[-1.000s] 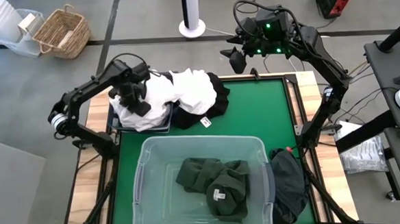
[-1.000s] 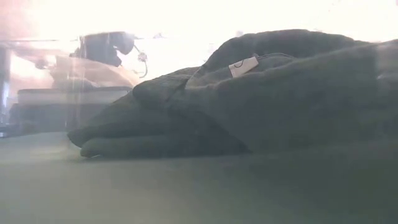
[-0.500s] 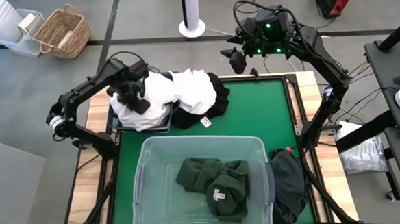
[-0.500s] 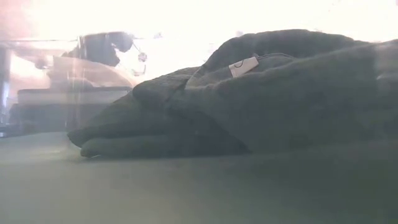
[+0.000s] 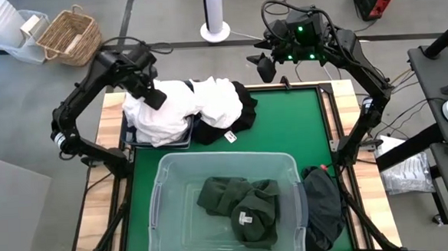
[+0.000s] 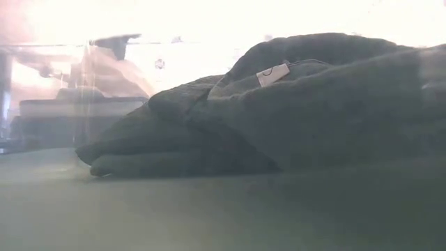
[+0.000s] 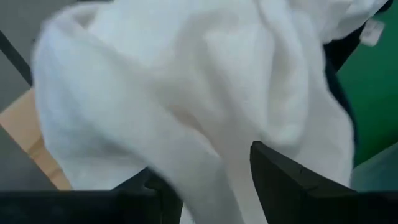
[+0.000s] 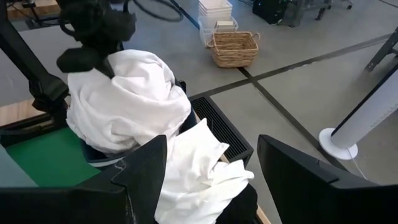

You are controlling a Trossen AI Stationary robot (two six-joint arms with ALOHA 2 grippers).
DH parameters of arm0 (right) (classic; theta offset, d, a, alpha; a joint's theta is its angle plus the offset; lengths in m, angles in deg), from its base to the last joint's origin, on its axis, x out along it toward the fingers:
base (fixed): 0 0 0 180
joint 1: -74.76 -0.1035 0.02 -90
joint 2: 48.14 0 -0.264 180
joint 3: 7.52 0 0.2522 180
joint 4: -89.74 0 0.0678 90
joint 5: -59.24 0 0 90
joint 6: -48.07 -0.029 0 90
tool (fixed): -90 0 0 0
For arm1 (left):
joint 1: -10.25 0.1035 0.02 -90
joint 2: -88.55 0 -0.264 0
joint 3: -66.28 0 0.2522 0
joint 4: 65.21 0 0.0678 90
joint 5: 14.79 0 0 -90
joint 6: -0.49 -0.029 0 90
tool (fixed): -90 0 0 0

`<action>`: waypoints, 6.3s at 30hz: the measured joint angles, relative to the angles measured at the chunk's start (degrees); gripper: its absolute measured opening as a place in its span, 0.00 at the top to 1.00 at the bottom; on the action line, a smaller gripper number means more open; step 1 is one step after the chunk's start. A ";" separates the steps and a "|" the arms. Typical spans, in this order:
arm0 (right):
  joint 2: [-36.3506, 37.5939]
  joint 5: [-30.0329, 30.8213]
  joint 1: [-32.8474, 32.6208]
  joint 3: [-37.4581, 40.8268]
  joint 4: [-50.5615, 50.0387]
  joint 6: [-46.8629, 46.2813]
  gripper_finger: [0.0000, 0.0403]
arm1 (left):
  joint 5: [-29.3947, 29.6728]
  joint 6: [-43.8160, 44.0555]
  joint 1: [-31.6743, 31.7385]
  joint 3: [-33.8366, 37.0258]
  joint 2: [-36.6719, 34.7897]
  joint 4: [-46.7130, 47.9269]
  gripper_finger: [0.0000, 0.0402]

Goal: Sort clothes
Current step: Put the white shirt into the blue laundry bin

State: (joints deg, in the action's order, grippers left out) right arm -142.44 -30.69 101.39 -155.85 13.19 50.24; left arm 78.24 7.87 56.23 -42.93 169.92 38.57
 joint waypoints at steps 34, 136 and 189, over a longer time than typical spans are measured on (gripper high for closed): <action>0.00 0.01 0.00 0.00 0.00 0.43 0.38 | -15.55 -18.07 4.96 8.57 2.28 -16.34 0.99; -0.02 1.55 0.02 3.44 1.81 -4.11 0.42 | -16.49 -11.34 3.34 53.22 5.62 -60.78 1.00; -0.02 1.49 0.02 3.65 2.16 -1.94 0.42 | -4.95 -10.18 3.36 34.64 -20.56 -18.51 1.00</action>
State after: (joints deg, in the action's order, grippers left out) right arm -142.46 -29.20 101.42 -152.20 15.36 48.30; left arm 73.29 -2.31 59.59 -8.29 149.35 20.06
